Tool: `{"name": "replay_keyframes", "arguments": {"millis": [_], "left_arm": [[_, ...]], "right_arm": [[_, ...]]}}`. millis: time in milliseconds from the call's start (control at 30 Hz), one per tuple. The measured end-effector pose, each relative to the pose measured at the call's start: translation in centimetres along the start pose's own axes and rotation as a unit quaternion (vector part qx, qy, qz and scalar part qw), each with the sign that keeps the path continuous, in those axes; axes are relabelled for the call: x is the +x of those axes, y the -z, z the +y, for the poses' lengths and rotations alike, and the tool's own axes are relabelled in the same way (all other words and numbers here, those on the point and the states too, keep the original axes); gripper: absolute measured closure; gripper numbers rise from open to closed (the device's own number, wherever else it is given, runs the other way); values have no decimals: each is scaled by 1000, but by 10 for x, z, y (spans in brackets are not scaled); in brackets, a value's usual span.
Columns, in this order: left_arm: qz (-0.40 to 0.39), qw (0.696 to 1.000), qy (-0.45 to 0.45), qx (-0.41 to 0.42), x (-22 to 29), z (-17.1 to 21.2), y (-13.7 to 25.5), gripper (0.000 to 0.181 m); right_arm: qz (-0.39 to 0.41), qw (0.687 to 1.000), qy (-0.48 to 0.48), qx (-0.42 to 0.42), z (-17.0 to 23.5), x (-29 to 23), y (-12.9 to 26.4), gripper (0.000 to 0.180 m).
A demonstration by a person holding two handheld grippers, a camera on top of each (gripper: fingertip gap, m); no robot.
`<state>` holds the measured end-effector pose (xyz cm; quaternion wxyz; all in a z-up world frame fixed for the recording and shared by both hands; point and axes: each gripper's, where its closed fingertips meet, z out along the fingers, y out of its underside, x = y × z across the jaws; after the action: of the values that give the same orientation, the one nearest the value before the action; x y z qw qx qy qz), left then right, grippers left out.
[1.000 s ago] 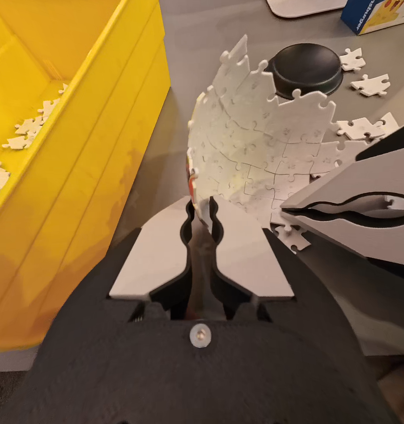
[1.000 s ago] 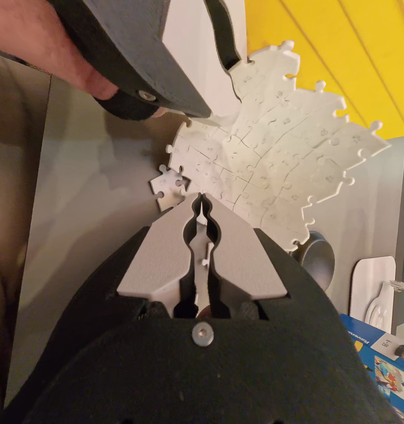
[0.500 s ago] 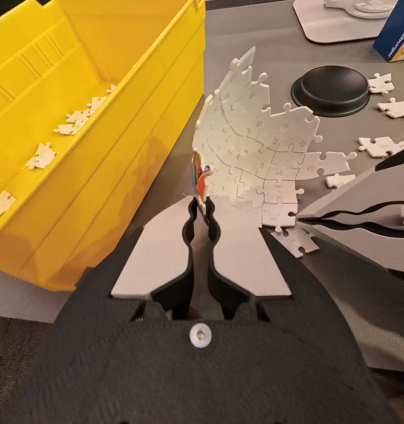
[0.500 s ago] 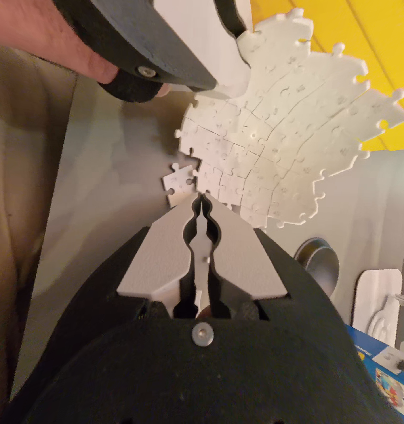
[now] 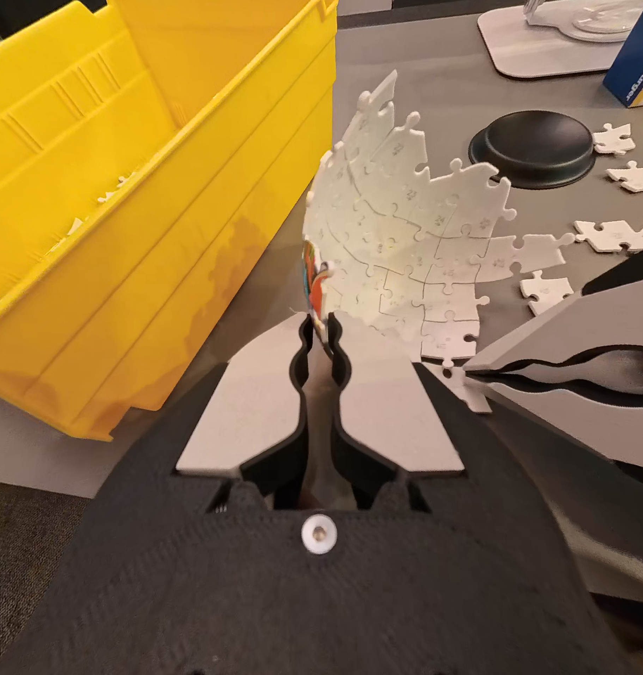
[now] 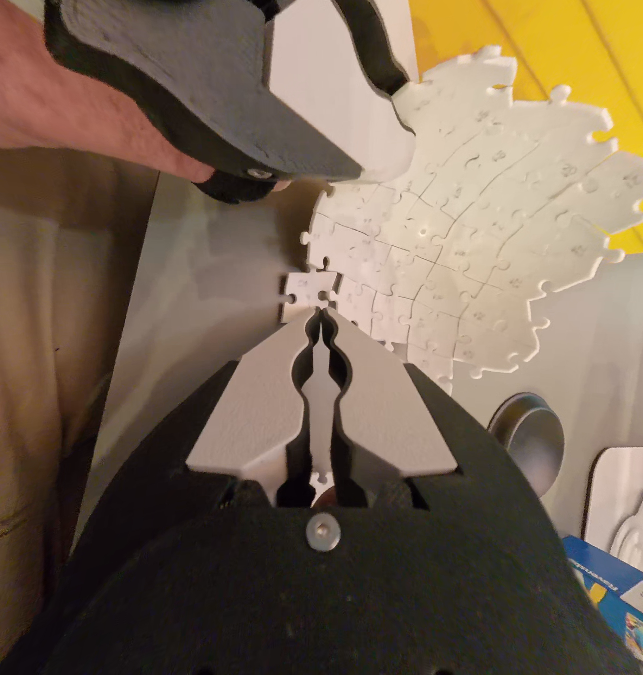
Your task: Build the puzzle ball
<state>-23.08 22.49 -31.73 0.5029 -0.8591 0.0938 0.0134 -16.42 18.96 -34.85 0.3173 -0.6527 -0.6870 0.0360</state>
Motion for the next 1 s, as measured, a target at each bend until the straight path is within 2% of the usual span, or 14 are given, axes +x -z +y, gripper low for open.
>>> {"name": "replay_keyframes", "arguments": {"millis": [33,667,1000], "left_arm": [[-1,1000,-1,1,0,0,0,173],[-7,1000,-19,10,1,2,3,173],[-9,1000,-24,13,1,3,4,173]], "right_arm": [[0,1000,-2,-2,0,0,0,180],[-11,1000,16,7,-4,-7,1,180],[21,1000,3,12,-8,6,1,180]]}}
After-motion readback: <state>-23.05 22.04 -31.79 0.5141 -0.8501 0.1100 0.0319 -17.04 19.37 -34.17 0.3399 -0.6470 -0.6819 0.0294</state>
